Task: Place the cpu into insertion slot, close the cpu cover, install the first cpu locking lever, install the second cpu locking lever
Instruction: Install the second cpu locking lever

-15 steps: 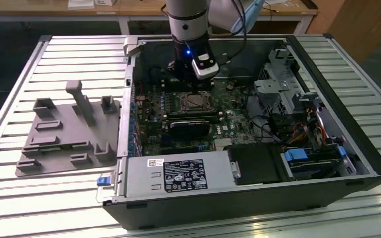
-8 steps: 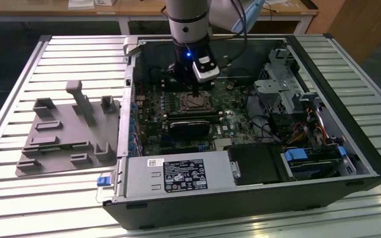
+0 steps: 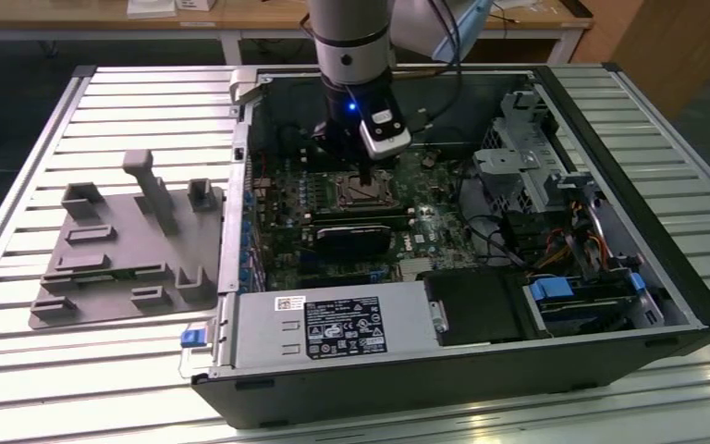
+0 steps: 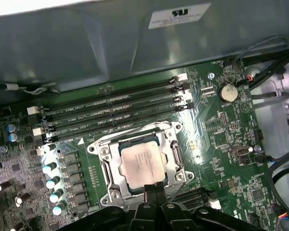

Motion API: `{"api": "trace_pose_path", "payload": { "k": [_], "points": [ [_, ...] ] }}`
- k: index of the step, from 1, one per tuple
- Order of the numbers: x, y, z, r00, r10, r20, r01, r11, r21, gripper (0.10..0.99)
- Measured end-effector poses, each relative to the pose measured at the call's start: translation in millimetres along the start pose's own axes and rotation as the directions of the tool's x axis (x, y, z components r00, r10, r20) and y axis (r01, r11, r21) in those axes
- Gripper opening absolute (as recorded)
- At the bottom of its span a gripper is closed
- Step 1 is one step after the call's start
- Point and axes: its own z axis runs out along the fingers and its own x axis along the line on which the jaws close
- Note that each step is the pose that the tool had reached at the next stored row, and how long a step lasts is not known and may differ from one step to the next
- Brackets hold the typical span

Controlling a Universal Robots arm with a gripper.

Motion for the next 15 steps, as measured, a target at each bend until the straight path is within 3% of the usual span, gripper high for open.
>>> {"api": "trace_pose_path", "payload": {
  "k": [15],
  "points": [
    [-4.5,-17.0,-0.2,1.0,0.0,0.0,0.0,1.0,0.0,0.102]
  ]
}}
